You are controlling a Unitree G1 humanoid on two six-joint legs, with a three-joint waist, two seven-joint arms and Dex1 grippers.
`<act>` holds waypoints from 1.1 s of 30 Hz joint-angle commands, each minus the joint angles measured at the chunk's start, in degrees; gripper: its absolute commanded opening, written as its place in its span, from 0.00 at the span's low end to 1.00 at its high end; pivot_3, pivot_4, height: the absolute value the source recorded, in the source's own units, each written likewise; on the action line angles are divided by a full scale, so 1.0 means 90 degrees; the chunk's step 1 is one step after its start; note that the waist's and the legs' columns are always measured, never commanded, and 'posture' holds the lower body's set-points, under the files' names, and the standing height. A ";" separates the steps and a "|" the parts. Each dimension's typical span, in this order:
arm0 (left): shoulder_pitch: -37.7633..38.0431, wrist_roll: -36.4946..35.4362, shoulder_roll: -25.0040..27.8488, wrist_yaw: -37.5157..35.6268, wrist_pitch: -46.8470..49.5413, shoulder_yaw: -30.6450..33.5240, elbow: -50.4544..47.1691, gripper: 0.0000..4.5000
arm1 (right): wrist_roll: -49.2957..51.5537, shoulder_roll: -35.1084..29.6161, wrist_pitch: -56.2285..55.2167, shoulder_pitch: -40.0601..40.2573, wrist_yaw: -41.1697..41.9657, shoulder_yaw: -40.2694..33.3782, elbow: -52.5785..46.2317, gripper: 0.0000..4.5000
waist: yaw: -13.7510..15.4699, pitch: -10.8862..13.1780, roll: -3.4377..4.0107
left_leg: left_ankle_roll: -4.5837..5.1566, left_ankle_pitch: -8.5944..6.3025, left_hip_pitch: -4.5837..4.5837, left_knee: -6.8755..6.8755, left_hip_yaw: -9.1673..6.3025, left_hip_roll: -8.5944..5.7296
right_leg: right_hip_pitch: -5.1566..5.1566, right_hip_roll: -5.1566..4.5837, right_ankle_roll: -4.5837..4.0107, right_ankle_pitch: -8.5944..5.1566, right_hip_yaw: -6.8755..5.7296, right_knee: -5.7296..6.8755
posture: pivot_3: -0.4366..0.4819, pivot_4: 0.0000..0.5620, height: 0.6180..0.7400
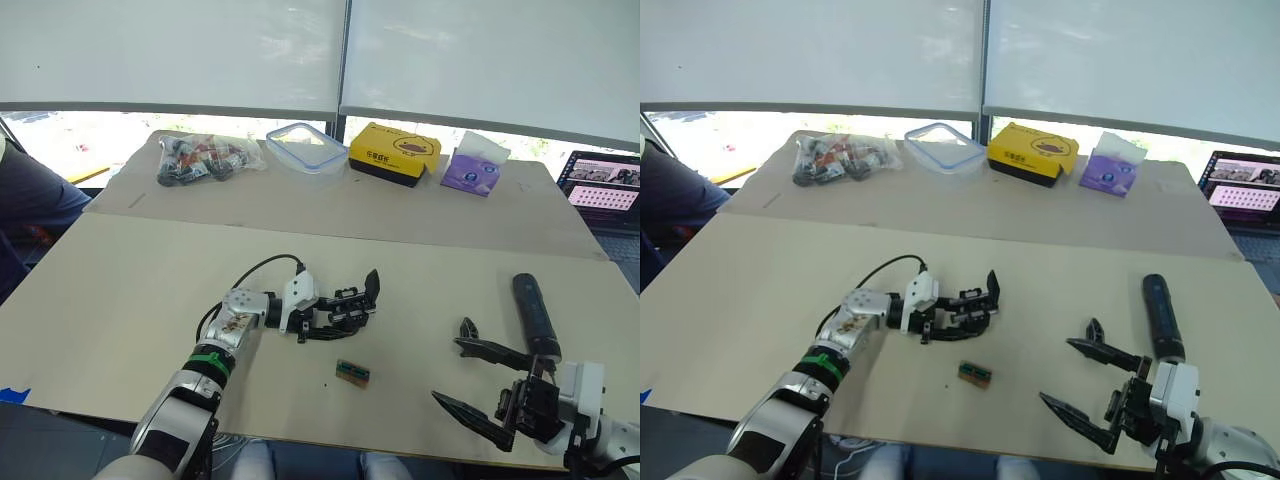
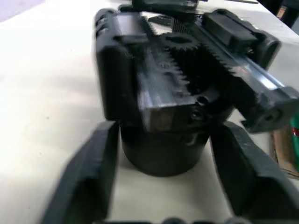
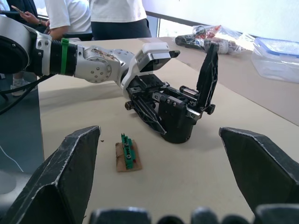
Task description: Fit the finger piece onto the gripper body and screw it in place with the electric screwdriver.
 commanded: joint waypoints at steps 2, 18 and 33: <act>0.0516 -0.0258 -0.0188 0.0577 0.0345 0.0241 -0.1349 0.51 | 0.0030 -0.0010 -0.0048 -0.0056 -0.0008 -0.0001 -0.0165 1.00 | -0.0001 0.0001 0.0001 | 0.0001 0.0001 -0.0001 -0.0002 0.0000 0.0000 | -0.0001 0.0000 0.0000 0.0000 0.0001 0.0000 | 0.48 0.27 1.00; 0.2493 0.0496 -0.0487 0.3759 0.2840 0.0061 -0.4987 0.51 | 0.0288 -0.0343 0.0076 -0.0148 0.0451 -0.0203 0.0096 1.00 | -0.0002 0.0003 0.0002 | -0.0013 -0.0008 -0.0003 0.0001 -0.0002 0.0000 | -0.0006 -0.0001 0.0000 0.0000 0.0001 -0.0002 | 0.48 0.27 1.00; 0.2332 -0.0111 0.0614 0.2672 0.2502 0.0426 -0.4455 0.99 | 0.0294 -0.0340 0.0235 -0.0269 0.0444 -0.0271 0.0135 1.00 | -0.0013 0.0001 0.0004 | -0.0030 -0.0019 -0.0001 0.0000 -0.0002 0.0000 | -0.0007 -0.0001 -0.0001 0.0000 0.0000 -0.0002 | 0.48 0.27 1.00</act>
